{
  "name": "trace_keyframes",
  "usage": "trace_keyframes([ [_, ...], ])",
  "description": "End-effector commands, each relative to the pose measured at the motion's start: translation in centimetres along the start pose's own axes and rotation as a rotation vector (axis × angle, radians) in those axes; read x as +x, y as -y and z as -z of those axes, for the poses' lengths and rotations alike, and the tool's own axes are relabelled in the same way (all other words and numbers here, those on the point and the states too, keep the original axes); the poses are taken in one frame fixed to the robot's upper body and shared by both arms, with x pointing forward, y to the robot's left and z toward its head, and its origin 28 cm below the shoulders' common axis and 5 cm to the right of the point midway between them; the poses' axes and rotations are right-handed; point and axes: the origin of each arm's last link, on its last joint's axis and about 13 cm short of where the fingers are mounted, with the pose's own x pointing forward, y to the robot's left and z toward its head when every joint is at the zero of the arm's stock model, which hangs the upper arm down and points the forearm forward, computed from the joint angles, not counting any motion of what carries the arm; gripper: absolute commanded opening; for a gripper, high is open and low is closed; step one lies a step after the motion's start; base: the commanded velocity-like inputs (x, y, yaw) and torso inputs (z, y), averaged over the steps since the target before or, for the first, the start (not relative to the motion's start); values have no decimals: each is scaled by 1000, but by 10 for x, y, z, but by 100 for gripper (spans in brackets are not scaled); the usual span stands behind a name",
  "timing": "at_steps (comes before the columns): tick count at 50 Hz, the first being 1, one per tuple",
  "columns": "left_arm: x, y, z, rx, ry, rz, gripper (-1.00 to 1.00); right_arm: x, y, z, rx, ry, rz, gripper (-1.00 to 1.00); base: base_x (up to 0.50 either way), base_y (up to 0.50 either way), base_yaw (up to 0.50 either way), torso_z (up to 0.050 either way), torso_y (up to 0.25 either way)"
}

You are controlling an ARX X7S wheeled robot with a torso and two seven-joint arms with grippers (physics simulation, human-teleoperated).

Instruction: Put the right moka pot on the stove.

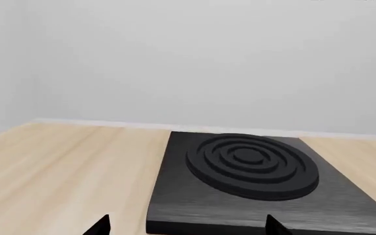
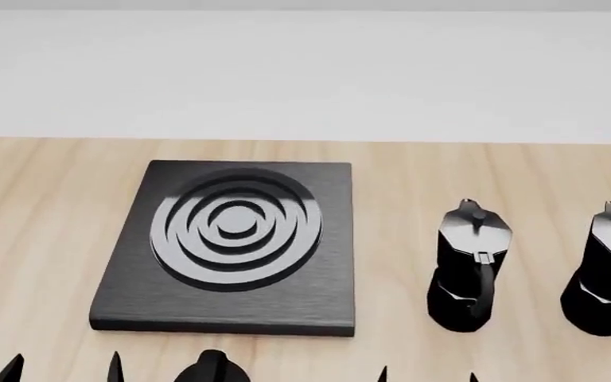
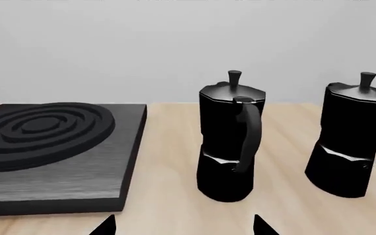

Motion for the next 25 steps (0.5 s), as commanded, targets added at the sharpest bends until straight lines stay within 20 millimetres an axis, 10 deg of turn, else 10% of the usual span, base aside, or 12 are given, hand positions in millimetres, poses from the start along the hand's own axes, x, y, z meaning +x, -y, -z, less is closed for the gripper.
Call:
trace_keyframes([
  [1,0,0,0,-1,-1,0,100,0,0,-1,-1,1,-1,100,137,0,0,0,0],
  [25,0,0,-1,-4,-10,0,100,1,0,-2,-12,-2,-10,100,141,0,0,0,0],
])
